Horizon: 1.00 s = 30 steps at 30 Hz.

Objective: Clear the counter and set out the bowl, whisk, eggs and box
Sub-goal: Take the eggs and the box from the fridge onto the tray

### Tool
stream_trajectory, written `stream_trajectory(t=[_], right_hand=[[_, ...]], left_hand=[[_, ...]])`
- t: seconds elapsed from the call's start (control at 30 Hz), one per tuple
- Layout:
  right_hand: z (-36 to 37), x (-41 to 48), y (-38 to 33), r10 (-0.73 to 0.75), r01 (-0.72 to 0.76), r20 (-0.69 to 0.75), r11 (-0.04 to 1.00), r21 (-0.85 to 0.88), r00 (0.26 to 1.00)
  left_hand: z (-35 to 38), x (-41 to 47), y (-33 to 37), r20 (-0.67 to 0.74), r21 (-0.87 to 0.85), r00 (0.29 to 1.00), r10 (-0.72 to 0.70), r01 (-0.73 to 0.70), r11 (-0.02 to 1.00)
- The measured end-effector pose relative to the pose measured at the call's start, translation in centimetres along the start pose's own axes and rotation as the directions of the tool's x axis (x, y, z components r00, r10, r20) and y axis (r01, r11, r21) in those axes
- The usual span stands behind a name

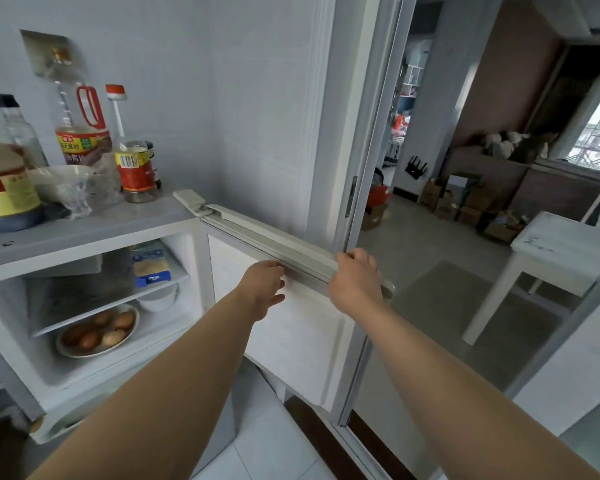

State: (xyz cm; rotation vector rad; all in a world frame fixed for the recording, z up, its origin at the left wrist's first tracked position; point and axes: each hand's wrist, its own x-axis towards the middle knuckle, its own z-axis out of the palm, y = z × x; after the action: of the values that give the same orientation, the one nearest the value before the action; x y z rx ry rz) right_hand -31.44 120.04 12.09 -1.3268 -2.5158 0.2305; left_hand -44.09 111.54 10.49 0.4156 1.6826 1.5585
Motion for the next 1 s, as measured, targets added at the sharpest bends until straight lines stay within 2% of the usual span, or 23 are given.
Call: stream_trajectory(t=[0.33,0.53,0.77,0.9,1.0], right_hand=[[1.0,4.4,1.7,0.046,-0.042,0.077,0.998,-0.052,0.996],[1.7,4.7,-0.1,-0.009,0.006,0.042,0.997,0.075,0.999],[3.5,3.5,-5.5,-0.176,0.157,0.082,0.968,0.194,0.981],[5.3,2.5,-8.8,-0.247,0.156,0.178,0.897,0.413,0.953],[7.2,1.6,-11.7,-0.317,0.171,0.227,0.851,0.496,0.921]], left_hand=[[2.4,2.4,1.1,0.036,-0.008,0.999,-0.009,0.009,1.000],[1.4,1.4,1.1,0.028,-0.083,1.000,0.013,-0.011,0.997],[-4.2,-0.6,-0.6,-0.166,-0.224,0.986,-0.012,-0.025,0.974],[-8.8,-1.9,-1.8,-0.288,-0.253,0.956,-0.050,-0.026,0.967],[-13.1,-2.7,-3.2,-0.365,-0.275,0.928,-0.070,-0.035,0.961]])
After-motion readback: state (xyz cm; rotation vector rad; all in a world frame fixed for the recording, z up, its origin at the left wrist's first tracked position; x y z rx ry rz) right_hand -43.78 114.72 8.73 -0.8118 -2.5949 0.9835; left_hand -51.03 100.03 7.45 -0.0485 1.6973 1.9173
